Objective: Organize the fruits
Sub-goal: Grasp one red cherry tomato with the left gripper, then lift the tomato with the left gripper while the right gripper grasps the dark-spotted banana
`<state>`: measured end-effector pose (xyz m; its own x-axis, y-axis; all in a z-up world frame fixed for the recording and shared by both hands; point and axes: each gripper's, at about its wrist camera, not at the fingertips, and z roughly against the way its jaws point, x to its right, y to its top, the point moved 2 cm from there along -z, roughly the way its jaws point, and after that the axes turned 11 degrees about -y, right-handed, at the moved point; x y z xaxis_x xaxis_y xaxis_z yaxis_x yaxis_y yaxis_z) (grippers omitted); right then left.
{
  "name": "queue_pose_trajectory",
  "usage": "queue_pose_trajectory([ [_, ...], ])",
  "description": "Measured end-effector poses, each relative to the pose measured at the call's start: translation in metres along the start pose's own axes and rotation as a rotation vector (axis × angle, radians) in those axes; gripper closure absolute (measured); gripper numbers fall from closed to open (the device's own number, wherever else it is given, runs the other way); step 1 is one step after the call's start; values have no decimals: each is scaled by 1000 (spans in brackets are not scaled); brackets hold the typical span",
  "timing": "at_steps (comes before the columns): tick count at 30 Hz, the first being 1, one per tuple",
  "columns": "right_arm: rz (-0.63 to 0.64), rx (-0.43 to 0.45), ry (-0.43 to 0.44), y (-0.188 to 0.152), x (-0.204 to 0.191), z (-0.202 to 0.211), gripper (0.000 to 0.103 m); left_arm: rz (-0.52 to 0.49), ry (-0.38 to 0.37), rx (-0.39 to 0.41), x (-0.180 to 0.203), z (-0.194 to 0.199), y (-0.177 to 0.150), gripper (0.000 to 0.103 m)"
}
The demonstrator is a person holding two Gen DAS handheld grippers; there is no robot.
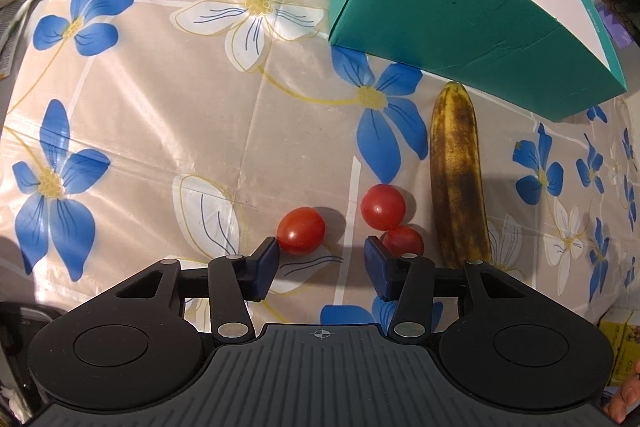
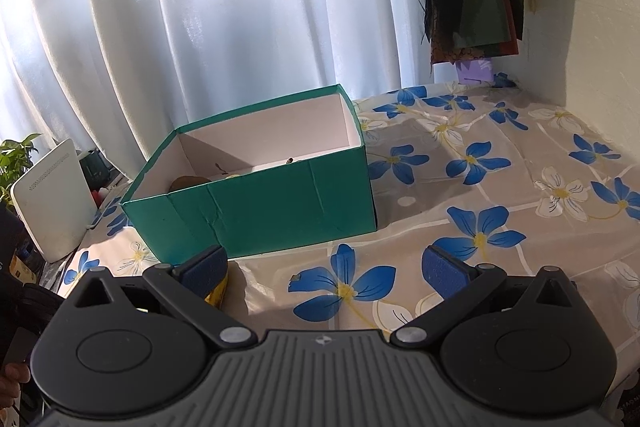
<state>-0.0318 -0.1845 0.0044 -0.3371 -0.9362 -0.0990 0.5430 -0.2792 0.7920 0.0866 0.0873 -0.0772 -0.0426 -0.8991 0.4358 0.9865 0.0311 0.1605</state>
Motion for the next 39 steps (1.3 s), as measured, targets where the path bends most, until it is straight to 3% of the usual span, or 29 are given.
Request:
queue_pose_trajectory([
  [13, 13, -10, 12, 0, -4, -3, 0, -11, 20, -14, 1, -3, 5, 61],
  [18, 20, -20, 17, 0, -6, -6, 0, -16, 32, -16, 1, -3, 6, 73],
  [22, 29, -29, 18, -1, -9, -9, 0, -26, 41, -13, 3, -3, 5, 74],
  [28, 117, -91, 42, -10, -26, -23, 0, -62, 1, 77, 16, 26, -2, 74],
  [35, 316, -134, 91, -30, -82, -49, 0, -115, -56, 174, 37, 62, -8, 74],
  [39, 368, -169, 105, -35, -108, -67, 12, -141, -64, 198, 44, 70, -11, 74],
])
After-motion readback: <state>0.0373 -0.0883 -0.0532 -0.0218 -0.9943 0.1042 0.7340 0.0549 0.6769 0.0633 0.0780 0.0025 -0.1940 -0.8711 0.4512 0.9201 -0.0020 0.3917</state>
